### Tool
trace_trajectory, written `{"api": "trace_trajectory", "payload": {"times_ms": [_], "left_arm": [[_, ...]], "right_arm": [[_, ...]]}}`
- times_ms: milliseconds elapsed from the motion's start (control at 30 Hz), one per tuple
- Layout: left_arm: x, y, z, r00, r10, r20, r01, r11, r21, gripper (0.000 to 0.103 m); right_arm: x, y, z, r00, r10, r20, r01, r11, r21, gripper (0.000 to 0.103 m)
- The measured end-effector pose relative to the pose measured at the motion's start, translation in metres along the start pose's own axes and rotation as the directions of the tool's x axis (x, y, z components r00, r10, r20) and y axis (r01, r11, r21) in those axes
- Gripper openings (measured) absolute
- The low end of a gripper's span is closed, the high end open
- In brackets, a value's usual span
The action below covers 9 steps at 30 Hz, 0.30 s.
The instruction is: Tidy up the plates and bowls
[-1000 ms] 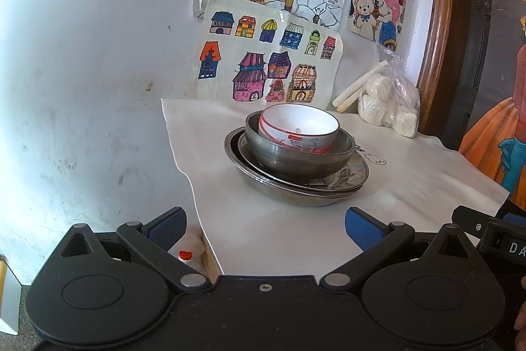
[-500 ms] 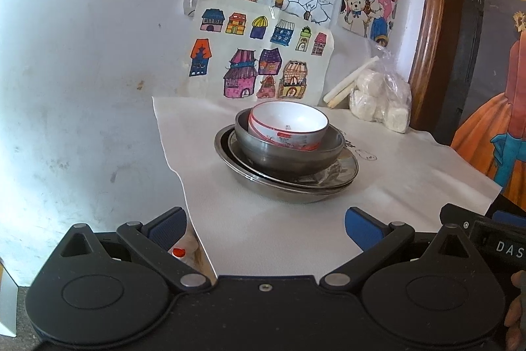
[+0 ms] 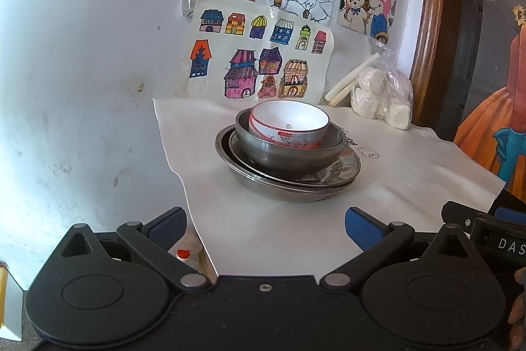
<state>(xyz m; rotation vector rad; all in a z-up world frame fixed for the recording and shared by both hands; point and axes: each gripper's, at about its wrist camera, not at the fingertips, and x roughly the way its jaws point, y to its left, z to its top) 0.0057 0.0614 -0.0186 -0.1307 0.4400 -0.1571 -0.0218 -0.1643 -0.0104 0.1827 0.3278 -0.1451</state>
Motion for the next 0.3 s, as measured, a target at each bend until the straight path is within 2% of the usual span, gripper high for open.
{"api": "trace_trajectory", "payload": {"times_ms": [300], "left_arm": [[0.0026,0.0007,0.0007,1.0,0.002,-0.008,-0.002,1.0,0.005,0.102]], "right_arm": [[0.0036,-0.002,-0.0003,1.0,0.005,-0.014,-0.005,1.0,0.006,0.103]]}}
